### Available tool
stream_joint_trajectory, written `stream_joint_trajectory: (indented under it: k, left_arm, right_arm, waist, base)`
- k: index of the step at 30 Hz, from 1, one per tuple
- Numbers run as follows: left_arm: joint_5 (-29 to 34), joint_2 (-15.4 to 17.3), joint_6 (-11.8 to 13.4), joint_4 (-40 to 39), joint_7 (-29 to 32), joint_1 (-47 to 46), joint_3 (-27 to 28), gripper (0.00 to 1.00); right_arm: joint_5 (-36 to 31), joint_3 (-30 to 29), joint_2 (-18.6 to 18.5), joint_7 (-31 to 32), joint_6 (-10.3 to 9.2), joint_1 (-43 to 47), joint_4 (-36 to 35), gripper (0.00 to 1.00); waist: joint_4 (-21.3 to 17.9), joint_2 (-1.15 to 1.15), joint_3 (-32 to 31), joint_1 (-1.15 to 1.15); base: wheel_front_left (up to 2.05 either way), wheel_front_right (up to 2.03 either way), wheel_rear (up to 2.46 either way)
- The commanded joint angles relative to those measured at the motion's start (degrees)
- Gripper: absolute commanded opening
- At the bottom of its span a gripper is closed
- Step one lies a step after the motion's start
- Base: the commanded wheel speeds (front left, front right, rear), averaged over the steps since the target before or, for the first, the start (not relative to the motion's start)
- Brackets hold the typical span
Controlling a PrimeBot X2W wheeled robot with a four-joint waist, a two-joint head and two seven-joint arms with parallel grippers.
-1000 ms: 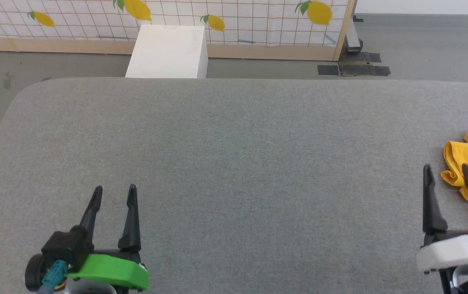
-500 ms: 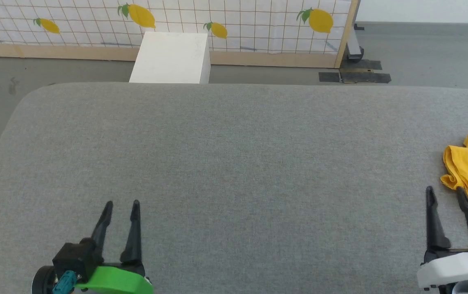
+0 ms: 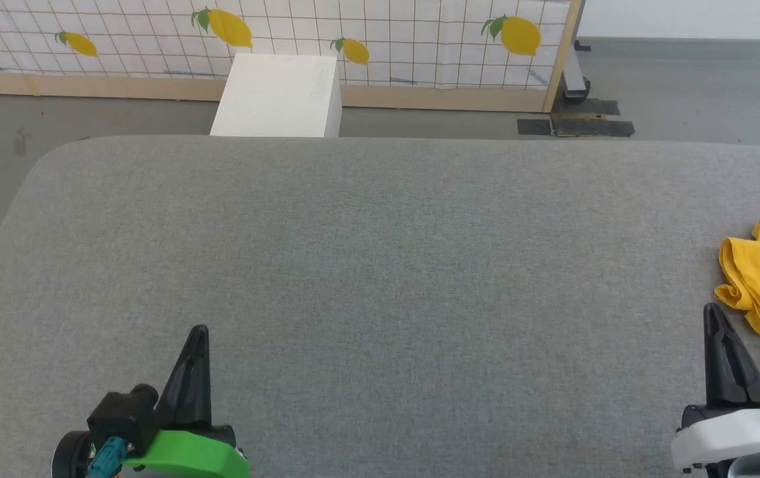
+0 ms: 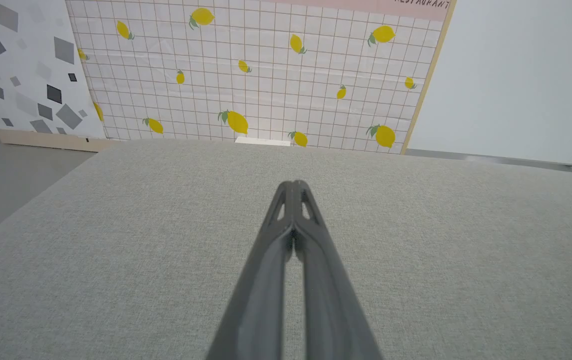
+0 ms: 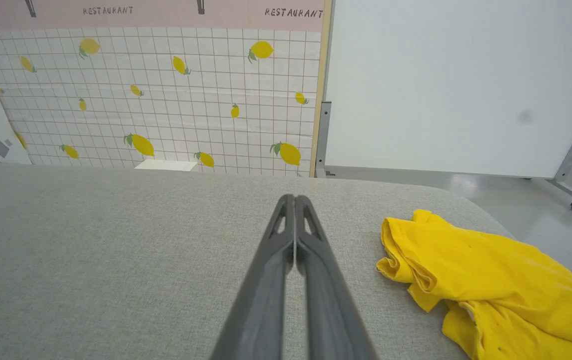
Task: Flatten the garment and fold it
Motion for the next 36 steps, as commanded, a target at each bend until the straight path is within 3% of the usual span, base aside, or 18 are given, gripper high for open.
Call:
stream_joint_trajectory:
  k: [1,36]
  left_arm:
    - [1.14,-0.49,-0.45,0.17,0.37,-0.44,0.49,0.00]
    - [7.62,-4.52,-2.93,0.84,4.43,-1.72,4.68,0.00]
  right_arm:
    - [-0.11,0.36,0.00,0.29,-0.01,-0.45,0.07,0.00]
    - [-0.43,3.76,0.02,3.05,-0.03,-1.77,0.30,0.00]
  waist:
    - [0.00,0.00,-0.03,0.00]
    - [-0.09,0.00,-0.65,0.00]
  base:
    - [0.00,0.00,0.00]
    - [0.00,0.00,0.00]
